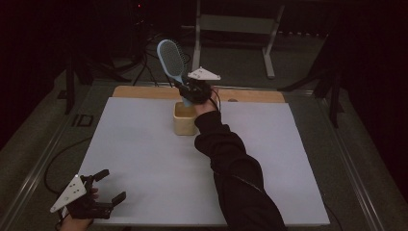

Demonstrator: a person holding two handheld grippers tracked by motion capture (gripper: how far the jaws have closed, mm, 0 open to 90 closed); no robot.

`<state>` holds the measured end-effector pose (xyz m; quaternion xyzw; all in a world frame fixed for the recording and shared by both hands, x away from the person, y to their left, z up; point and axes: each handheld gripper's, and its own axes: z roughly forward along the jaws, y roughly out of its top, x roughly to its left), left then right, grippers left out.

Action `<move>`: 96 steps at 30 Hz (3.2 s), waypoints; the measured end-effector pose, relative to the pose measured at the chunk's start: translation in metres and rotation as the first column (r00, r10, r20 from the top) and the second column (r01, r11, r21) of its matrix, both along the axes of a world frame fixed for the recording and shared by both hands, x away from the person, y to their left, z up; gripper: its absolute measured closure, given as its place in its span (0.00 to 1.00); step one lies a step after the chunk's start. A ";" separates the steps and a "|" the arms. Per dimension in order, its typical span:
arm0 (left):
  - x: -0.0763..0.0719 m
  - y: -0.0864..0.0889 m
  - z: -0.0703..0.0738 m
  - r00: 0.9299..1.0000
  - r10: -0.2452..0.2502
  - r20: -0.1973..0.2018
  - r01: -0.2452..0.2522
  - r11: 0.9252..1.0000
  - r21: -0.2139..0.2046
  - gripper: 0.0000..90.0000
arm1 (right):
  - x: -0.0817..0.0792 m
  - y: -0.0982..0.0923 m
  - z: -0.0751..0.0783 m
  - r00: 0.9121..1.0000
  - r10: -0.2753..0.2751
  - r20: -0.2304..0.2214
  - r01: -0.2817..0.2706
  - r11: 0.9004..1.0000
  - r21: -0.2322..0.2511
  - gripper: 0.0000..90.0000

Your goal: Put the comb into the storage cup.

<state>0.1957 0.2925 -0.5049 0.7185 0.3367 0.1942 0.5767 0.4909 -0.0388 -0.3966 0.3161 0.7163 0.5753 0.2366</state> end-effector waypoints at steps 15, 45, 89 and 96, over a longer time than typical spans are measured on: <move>0.000 0.001 0.000 1.000 0.000 0.001 0.000 1.000 0.000 0.00 | 0.000 -0.004 -0.020 1.000 0.001 -0.025 0.000 1.000 0.029 0.77; 0.000 0.001 -0.001 1.000 0.007 0.004 -0.007 1.000 0.002 0.00 | -0.011 -0.007 -0.043 1.000 0.023 -0.010 -0.022 1.000 0.019 0.77; 0.001 0.000 -0.002 1.000 0.026 -0.004 -0.026 1.000 0.016 0.00 | -0.022 -0.029 -0.034 0.976 0.195 -0.097 -0.201 0.977 -0.066 0.10; -0.001 0.002 -0.001 1.000 0.028 -0.001 -0.028 0.999 0.014 0.00 | -0.027 -0.032 -0.029 0.962 0.241 -0.126 -0.253 0.964 -0.085 0.10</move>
